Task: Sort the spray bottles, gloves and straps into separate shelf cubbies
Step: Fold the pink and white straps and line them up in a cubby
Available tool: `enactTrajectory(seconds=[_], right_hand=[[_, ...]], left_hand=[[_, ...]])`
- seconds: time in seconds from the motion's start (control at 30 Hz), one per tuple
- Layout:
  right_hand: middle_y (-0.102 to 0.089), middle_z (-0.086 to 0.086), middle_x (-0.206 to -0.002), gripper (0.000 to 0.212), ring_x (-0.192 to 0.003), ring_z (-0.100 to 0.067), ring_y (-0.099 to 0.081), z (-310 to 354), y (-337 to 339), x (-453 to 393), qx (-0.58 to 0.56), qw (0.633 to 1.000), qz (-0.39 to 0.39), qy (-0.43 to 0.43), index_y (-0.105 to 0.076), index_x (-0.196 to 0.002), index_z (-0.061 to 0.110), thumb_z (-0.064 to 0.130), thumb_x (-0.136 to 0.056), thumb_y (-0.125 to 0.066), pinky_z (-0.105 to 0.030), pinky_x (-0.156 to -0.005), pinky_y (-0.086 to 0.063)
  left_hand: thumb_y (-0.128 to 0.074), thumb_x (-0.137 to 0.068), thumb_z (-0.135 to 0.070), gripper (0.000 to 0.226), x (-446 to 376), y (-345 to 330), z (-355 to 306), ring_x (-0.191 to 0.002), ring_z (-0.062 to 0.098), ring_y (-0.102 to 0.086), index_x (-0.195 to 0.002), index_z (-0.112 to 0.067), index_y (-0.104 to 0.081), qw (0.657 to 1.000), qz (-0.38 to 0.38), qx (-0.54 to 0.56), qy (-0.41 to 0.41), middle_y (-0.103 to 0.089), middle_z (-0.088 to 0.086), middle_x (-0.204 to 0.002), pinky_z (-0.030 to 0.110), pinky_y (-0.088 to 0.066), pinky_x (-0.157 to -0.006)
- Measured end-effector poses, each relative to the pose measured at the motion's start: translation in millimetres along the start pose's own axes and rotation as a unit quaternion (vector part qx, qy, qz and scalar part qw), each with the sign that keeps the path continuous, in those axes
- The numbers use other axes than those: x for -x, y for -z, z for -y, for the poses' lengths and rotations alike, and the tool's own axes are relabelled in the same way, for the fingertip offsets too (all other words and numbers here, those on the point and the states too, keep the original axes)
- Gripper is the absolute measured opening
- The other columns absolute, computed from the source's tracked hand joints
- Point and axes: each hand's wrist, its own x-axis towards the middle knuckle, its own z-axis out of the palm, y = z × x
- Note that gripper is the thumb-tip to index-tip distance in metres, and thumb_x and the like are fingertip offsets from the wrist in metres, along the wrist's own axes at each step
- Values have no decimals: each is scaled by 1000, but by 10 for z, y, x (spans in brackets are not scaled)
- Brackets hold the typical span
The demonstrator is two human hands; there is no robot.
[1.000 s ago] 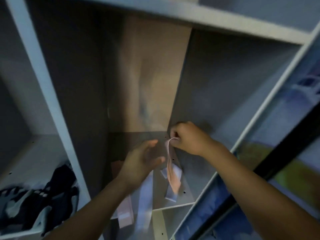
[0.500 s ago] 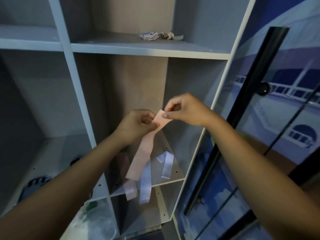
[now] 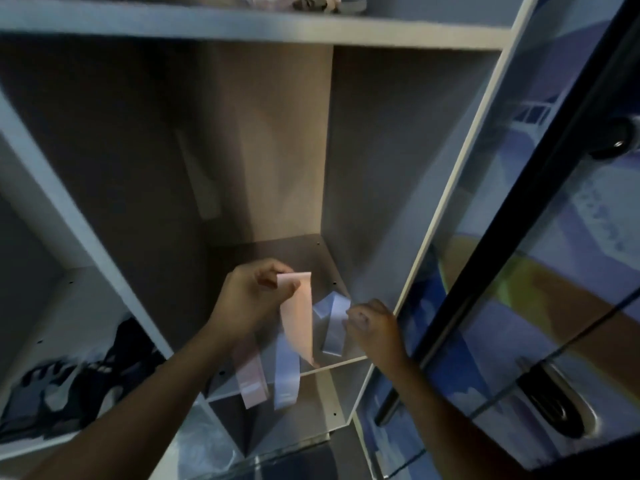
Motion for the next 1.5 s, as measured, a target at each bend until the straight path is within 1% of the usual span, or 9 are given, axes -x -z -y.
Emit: enactTrajectory(seconds=[0.1,0.3,0.43,0.7,0.77,0.93,1.1,1.3,1.5], right_hand=[[-58,-2,-79,17,-71,-25,-60,-527,-502,89,45,998,42,-4,-71,-81,22,37,-75,-66,-37,-67,-54],[-67,-2,-97,32,-96,-26,-63,-954,-1135,375,121,988,91,-24,-74,-94,29,51,-81,-55,-37,-80,-55],[-65,1,-100,22,-103,-23,-60,-1102,-1252,422,84,994,61,-34,-75,-99,31,44,-81,-70,-35,-86,-53],[-63,-1,-91,6,-90,-22,-59,-966,-1298,269,185,981,53,3,-70,-85,26,31,-84,-67,-35,-78,-51],[-65,0,-85,17,-86,-22,-62,-901,-1242,215,198,979,35,33,-67,-80,23,31,-89,-56,-36,-79,-51],[-54,0,-89,16,-87,-17,-52,-267,-694,92,102,991,-73,44,-57,-81,18,26,-92,-49,-30,-78,-47],[-45,9,-102,8,-90,6,-44,701,284,-52,16,988,-106,108,-59,-90,22,26,-94,-54,-6,-84,-35],[-53,9,-97,12,-95,-12,-52,1816,1124,-90,-10,967,-96,235,-66,-93,20,27,-97,-57,-23,-86,-43],[-59,10,-89,4,-88,-7,-51,2537,1357,-110,-4,936,-168,310,-73,-95,15,15,-91,-72,-11,-84,-39]], left_hand=[[-73,-86,-7,16,-56,-176,284,-81,10,-71,-86,-23,-73,1000,-5,2,7,-74,-6,-85,27,-54,-70],[-69,-87,-24,5,-93,-376,564,-84,9,-70,-92,-23,-71,998,23,-59,17,-72,-6,-89,30,-55,-72],[-69,-87,-22,7,-106,-364,598,-87,8,-69,-93,-21,-72,998,29,-55,28,-72,-7,-90,33,-57,-75],[-71,-88,-19,11,-108,-264,595,-90,3,-69,-91,-29,-72,998,21,-37,49,-72,-14,-91,24,-54,-74],[-70,-88,-18,11,-124,-216,575,-89,4,-69,-91,-28,-72,998,18,-33,47,-72,-14,-91,22,-53,-73],[-71,-88,-17,11,-160,3,396,-89,2,-68,-93,-27,-73,999,2,-35,32,-73,-14,-91,19,-52,-74],[-76,-84,-14,13,-274,329,-25,-73,5,-69,-84,-26,-77,999,-44,-25,9,-74,-11,-79,23,-53,-64],[-78,-83,-18,4,-299,634,-577,-79,24,-72,-86,-19,-80,998,-41,7,-41,-76,1,-79,40,-59,-73],[-75,-86,-10,11,-202,740,-1125,-69,18,-68,-91,0,-78,993,46,79,-77,-76,19,-81,35,-55,-64]])
